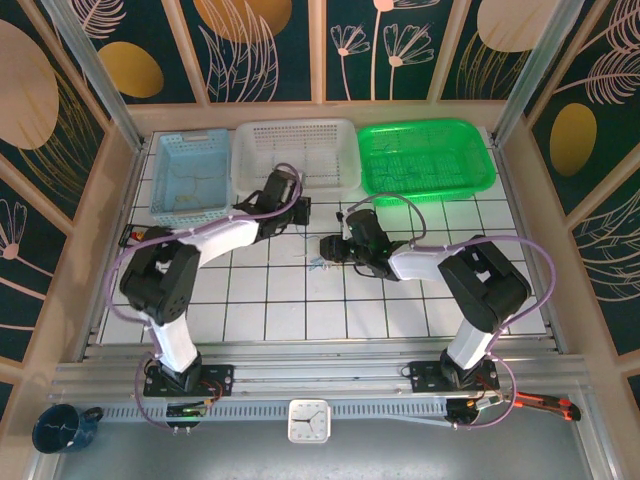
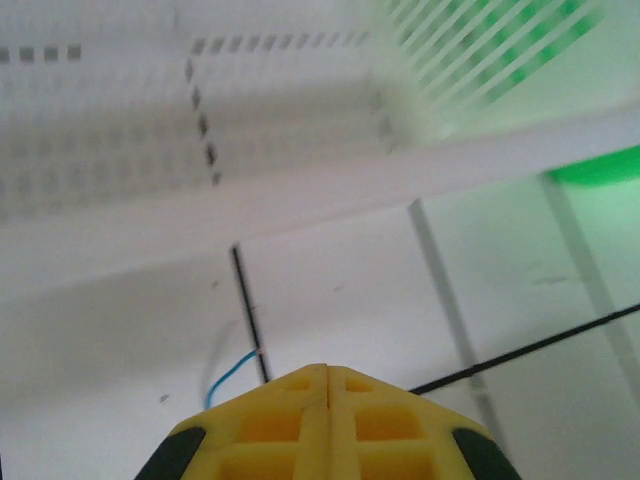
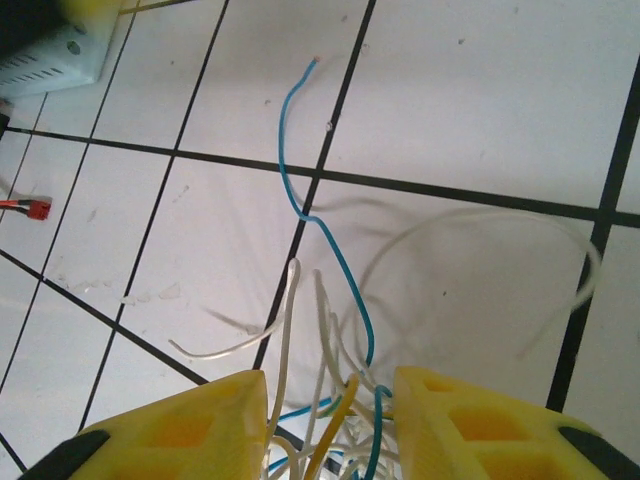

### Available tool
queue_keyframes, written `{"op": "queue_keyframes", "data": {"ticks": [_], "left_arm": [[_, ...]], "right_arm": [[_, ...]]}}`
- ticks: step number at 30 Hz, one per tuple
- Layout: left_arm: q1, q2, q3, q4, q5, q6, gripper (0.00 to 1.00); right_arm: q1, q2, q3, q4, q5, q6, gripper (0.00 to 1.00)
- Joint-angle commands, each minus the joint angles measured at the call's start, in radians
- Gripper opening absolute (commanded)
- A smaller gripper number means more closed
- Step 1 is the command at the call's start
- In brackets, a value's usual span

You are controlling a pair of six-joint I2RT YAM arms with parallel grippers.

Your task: Untangle the cables

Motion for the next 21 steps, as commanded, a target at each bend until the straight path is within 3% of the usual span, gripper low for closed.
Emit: {"op": "queue_keyframes", "data": {"ticks": [1, 5, 9, 13, 17, 21], "left_arm": [[-0.001, -0.106, -0.019, 0.020, 0.090, -0.041, 0.00], [-0.001, -0.128, -0.031, 0.016, 0.067, -0.044, 0.00], [-0.001, -0.080, -0.049, 0.004, 0.054, -0.044, 0.29], [-0.001, -0.025, -0.076, 0.006, 0.019, -0.048, 0.46], [-0.001, 0.005, -0.093, 0.004, -0.025, -0.037, 0.55], [-0.002, 0.034, -0.095, 0.004, -0.045, -0.023, 0.59]], "right_arm": [[0.003, 0.012, -0.023, 0.040, 0.000, 0.023, 0.38], [0.003, -0.001, -0.032, 0.042, 0.002, 0.025, 0.37], [0.005, -0.001, -0.037, 0.037, -0.008, 0.019, 0.30], [0.007, -0.002, -0.068, 0.049, -0.015, 0.022, 0.19], [0.011, -0.021, -0.118, 0.070, -0.017, 0.032, 0.09], [0.021, -0.049, -0.168, 0.083, -0.008, 0.045, 0.08]]}}
